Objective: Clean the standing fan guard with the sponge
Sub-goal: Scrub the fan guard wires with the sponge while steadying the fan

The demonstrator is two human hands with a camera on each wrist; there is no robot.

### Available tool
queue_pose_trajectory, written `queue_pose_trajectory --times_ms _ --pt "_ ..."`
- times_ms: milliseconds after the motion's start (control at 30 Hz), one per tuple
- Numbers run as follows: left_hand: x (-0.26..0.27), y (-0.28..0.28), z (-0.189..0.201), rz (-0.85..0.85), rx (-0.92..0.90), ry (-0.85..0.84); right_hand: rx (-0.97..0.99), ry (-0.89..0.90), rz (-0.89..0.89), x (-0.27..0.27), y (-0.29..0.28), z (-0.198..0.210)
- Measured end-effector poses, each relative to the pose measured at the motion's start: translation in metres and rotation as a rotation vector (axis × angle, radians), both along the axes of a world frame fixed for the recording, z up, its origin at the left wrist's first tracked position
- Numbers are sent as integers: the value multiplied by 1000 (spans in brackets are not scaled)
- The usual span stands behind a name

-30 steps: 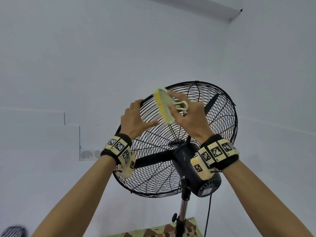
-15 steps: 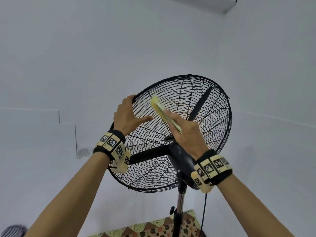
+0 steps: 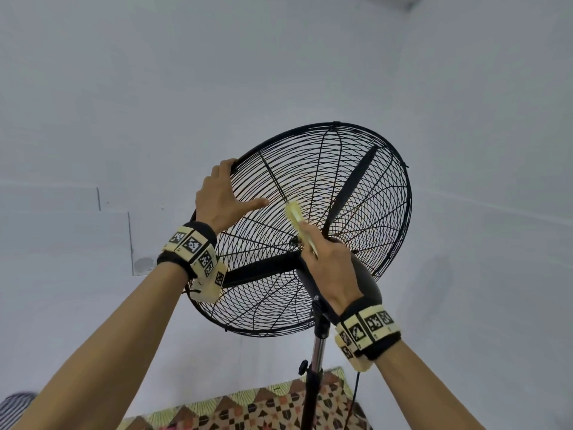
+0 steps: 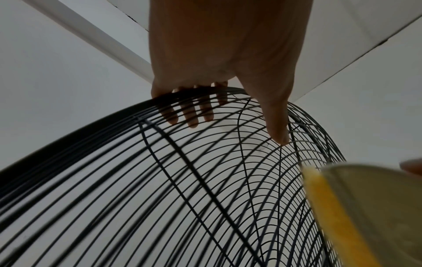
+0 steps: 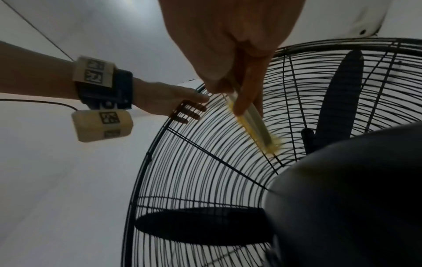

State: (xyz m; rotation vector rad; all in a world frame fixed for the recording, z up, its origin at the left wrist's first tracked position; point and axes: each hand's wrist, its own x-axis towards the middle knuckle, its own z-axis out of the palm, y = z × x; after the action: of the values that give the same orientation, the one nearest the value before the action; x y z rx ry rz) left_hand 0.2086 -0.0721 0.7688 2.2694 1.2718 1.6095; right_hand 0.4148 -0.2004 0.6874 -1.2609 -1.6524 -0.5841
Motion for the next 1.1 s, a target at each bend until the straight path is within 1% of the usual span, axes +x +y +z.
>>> queue_pose_trajectory --times_ms 33,100,167,233,300,400,433,533,600,667,733,833,967,1033,1100 --pt "0 0 0 0 0 3 -10 17 -5 -1 -2 -2" --pt "1 -1 0 -2 11 10 53 26 57 -6 -4 4" --pt "3 -2 0 -5 29 8 141 -6 110 -13 -1 13" --pt "5 -2 0 -7 33 5 182 -47 102 -14 5 15" --pt "3 -3 0 -10 24 4 140 -38 56 -8 9 4" --pt "-2 -2 0 -17 7 11 16 29 -19 3 8 -17" --pt "-4 -2 1 -20 6 14 13 51 -12 4 7 -20" --pt "-2 -4 1 -20 9 22 114 104 86 -3 2 -14" --pt "2 -6 2 -20 14 26 139 95 130 -8 3 -9" --pt "4 -6 2 -19 11 26 113 47 110 -7 7 -13" --pt "1 -6 2 -23 -1 20 80 4 35 1 11 -26" --pt "-4 -6 3 -27 -14 22 68 27 -36 4 11 -34" --pt "0 -8 3 -32 -10 29 164 46 50 -6 10 -23" --pt "1 -8 3 -37 -10 24 152 31 56 -4 13 -25" --pt "0 -7 3 -37 -16 19 113 48 12 3 14 -34"
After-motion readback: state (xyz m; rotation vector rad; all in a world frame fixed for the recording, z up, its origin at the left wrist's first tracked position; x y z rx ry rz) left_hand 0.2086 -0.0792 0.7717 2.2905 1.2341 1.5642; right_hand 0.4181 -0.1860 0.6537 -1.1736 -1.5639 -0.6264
